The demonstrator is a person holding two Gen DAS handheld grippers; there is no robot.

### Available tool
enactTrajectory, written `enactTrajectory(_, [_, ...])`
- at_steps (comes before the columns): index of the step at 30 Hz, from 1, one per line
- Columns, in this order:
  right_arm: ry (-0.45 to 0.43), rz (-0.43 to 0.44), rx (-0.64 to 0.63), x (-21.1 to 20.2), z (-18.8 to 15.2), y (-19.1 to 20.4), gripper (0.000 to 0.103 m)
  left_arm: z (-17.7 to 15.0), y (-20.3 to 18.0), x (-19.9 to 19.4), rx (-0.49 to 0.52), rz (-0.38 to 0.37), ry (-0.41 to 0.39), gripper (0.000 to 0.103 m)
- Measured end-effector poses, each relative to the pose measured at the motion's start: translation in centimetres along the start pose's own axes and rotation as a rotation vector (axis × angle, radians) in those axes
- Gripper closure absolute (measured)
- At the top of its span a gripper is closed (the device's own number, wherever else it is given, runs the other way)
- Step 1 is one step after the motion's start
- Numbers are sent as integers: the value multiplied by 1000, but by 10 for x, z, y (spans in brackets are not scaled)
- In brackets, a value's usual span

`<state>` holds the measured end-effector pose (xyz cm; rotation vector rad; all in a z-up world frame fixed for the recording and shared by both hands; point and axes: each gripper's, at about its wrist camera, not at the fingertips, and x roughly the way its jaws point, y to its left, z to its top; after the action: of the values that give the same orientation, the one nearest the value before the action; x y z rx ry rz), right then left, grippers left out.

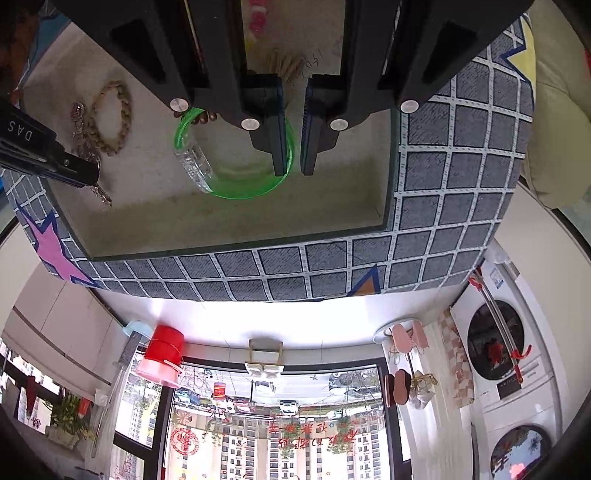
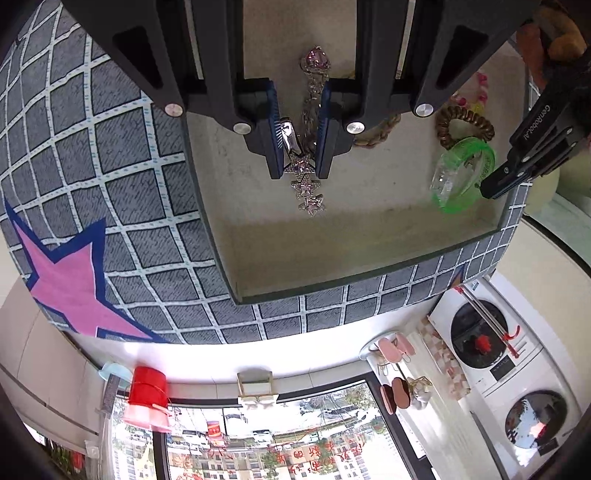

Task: Organize jewelry
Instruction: 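Open the right tool in the tray while the left tool releases the bangle, then withdraw both open tools from the tray toward the yellow hair tie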

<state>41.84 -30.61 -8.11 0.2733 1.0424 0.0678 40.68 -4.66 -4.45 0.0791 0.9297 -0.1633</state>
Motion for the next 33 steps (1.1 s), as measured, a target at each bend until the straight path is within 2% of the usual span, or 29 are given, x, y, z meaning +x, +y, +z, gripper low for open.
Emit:
enactTrajectory(4, [13, 7, 6, 1, 0, 0, 79, -2, -2, -3, 3, 3, -3, 82])
enactTrajectory(9, [17, 38, 3, -2, -2, 6, 57, -5, 1, -15, -3, 6, -16, 82])
enactTrajectory(11, [3, 24, -3, -9, -2, 12, 52, -6, 2, -21, -7, 7, -23, 82])
enactTrajectory(17, [-27, 81, 12, -34, -8, 20, 51, -10, 3, -50, -23, 3, -57, 82])
enactTrajectory(20, [-45, 83, 2, -50, -14, 22, 43, -15, 4, -69, -28, -10, -68, 82])
enactTrajectory(25, [-75, 94, -12, -77, -28, 22, 41, -25, 5, -98, -43, -37, -87, 82])
enactTrajectory(27, [-84, 101, -9, -88, -35, 20, 35, -31, 4, -111, -47, -47, -95, 82])
enactTrajectory(33, [-100, 113, -23, -119, -61, 18, 35, -51, 2, -144, -51, -63, -100, 82])
